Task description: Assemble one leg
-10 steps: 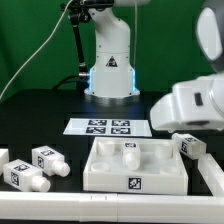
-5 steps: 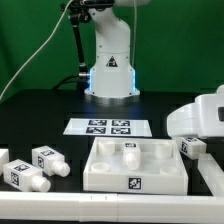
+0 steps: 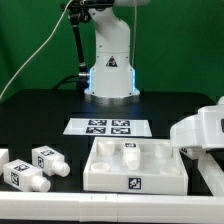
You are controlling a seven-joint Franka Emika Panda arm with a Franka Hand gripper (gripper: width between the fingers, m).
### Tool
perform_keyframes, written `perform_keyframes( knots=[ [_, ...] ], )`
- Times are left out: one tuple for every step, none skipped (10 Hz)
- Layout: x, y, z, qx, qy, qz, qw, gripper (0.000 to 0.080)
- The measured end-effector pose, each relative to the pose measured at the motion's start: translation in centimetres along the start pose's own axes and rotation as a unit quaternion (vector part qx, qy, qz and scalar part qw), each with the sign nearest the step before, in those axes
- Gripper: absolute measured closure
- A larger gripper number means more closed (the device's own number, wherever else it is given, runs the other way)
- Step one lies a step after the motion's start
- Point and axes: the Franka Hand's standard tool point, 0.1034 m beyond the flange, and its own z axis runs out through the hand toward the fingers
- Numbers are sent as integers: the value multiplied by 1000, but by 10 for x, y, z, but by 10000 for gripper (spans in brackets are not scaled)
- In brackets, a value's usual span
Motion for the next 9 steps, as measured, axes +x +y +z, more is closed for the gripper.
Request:
perform_keyframes(
  knots=[
    [4,0,4,1,3,-1,1000,150],
    [5,1,7,2,4,-6,1000,150],
    [4,3,8,4,5,-6,1000,150],
    [4,4,8,5,3,-4,1000,150],
    [4,5,8,6,3,-4,1000,315],
    [4,6,8,7,4,-4,1000,315],
    [4,7,8,8,4,-4,1000,452],
    [4,9,8,9,5,-3,1000,600],
    [4,10,7,10,7,-3,1000,600]
  ],
)
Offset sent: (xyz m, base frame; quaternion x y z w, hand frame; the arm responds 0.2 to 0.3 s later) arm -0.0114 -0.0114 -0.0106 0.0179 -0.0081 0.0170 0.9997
